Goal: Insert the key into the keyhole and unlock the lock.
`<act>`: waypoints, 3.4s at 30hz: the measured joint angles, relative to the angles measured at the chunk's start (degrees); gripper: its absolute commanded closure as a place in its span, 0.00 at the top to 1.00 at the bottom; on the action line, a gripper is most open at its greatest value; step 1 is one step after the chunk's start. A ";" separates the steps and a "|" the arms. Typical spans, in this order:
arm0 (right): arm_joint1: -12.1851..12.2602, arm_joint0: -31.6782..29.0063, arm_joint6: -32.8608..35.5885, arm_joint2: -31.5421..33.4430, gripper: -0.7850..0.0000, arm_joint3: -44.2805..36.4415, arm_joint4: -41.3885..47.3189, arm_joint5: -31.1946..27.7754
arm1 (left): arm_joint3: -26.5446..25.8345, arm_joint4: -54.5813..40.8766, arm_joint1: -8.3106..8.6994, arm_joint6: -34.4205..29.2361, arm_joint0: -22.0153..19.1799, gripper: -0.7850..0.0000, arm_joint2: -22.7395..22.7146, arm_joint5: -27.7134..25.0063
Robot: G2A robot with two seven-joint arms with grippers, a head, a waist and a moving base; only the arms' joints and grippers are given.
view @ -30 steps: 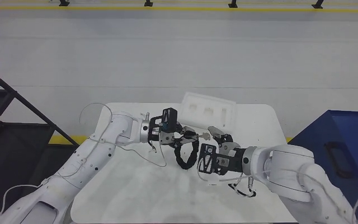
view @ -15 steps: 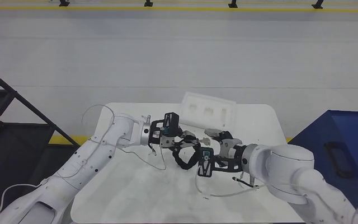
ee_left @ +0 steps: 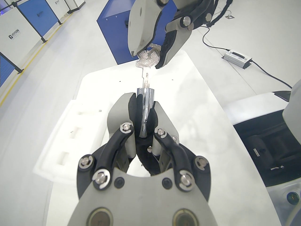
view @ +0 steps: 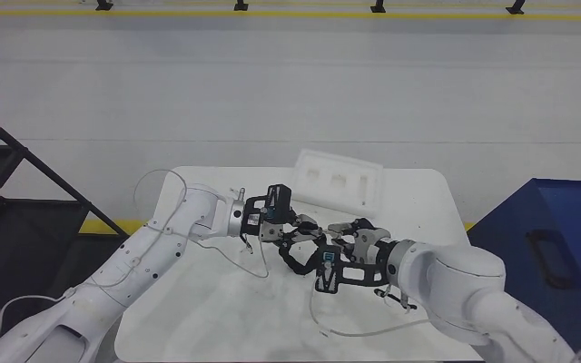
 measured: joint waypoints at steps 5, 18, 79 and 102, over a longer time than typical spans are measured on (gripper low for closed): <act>0.01 -0.56 -0.70 0.37 0.00 -0.36 0.36 1.22 | 0.05 -0.15 0.12 -0.01 -0.31 0.00 0.33 0.00; -0.61 -2.11 -0.70 3.36 0.00 2.28 14.84 14.50 | 0.28 0.65 -0.33 0.32 -0.59 0.00 0.63 0.00; -1.25 -2.56 -5.48 -8.38 0.00 -0.17 -25.45 3.56 | 0.97 -10.39 2.67 -7.80 -7.20 0.00 7.89 0.00; -2.52 -3.52 -11.56 2.27 0.00 7.47 11.17 11.96 | 1.55 -6.90 2.56 -3.22 -7.09 0.00 8.05 0.00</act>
